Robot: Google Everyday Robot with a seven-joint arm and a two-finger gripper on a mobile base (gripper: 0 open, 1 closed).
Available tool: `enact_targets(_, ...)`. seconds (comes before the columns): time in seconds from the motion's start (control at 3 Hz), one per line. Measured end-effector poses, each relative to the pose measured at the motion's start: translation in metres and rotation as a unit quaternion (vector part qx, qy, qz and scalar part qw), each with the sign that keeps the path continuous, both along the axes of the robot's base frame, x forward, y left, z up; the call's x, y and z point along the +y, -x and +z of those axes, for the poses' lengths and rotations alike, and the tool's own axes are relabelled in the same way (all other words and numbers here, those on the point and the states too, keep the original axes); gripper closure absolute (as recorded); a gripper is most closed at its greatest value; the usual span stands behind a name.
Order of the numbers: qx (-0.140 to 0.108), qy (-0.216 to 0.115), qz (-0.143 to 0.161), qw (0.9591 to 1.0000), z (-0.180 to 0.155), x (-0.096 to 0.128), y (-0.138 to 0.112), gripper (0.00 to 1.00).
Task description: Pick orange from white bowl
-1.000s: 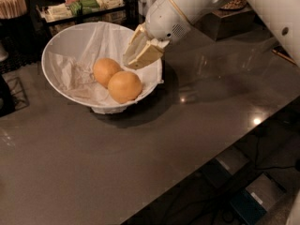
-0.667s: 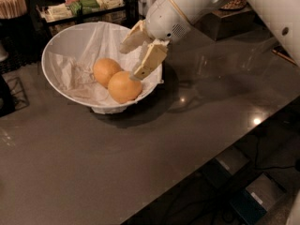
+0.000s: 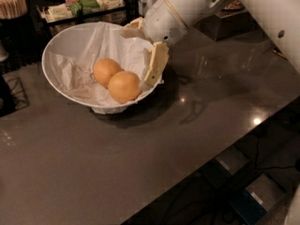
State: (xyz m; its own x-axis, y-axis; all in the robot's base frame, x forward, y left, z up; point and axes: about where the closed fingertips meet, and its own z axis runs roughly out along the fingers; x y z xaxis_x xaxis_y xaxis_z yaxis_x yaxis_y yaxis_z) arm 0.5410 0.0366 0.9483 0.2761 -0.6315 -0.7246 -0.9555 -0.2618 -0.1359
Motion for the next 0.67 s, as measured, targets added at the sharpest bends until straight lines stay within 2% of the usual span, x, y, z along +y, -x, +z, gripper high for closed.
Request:
enact_targets(0.33,0.012,-0.008,-0.001,0.9999,-0.0064,0.0061,0.0,0.0)
enact_targets(0.67,0.023,-0.004,-0.022,0.9995,-0.0119,0.0029,-0.0014,0.0)
